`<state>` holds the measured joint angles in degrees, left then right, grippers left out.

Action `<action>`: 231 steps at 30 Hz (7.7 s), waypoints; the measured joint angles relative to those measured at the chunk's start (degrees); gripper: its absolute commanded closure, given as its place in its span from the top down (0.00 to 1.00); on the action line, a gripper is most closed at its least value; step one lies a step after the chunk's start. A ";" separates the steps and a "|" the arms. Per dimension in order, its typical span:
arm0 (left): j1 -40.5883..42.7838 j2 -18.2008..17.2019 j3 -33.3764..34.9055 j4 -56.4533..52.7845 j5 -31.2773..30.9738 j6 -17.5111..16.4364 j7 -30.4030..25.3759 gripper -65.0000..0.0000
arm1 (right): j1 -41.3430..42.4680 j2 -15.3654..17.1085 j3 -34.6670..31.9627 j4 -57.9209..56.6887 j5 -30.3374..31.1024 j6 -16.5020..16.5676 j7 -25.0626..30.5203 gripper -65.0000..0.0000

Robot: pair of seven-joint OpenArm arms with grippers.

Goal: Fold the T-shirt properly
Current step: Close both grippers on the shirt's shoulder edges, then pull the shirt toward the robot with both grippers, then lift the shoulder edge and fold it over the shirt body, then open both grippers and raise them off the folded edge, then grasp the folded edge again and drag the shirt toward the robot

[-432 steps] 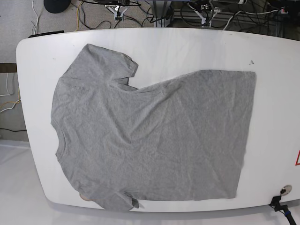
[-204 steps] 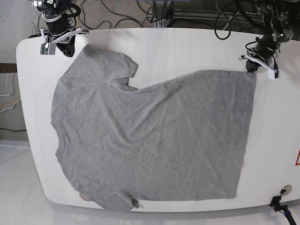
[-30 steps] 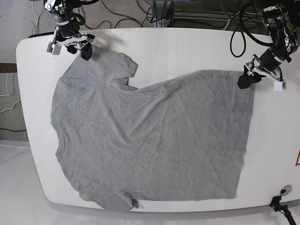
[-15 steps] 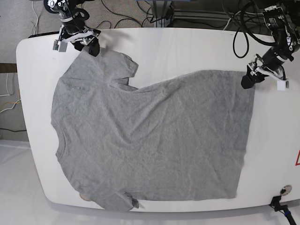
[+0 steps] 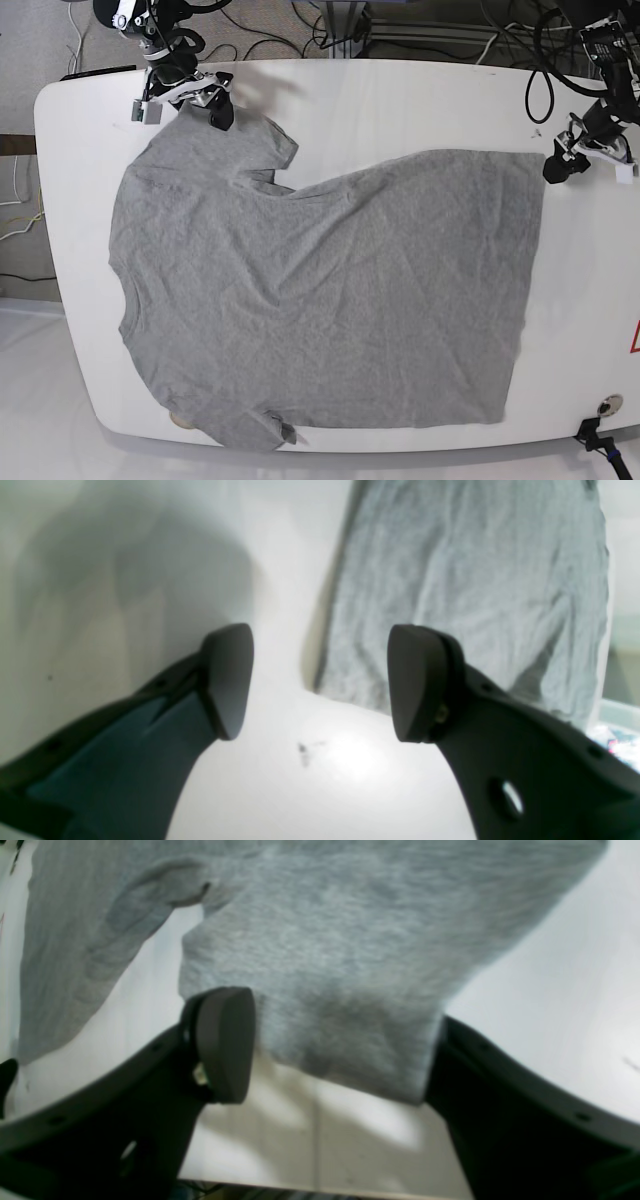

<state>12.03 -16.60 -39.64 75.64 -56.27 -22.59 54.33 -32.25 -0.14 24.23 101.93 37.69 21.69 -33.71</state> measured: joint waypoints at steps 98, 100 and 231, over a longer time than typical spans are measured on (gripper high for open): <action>3.30 -1.70 8.66 21.46 0.98 -10.69 1.16 0.00 | -1.55 4.28 2.69 12.72 1.99 8.66 -2.27 0.00; 1.25 -1.55 9.01 19.47 1.31 -10.73 0.94 0.00 | 0.83 5.20 2.80 12.70 2.12 8.35 -1.92 0.00; -7.82 1.92 8.02 3.39 48.48 -10.08 -31.41 0.67 | 25.38 12.55 5.70 -22.18 -26.99 9.25 6.60 0.00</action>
<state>4.21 -14.68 -31.62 79.02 -7.79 -32.67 22.92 -6.87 12.40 29.93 79.75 10.70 30.94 -27.11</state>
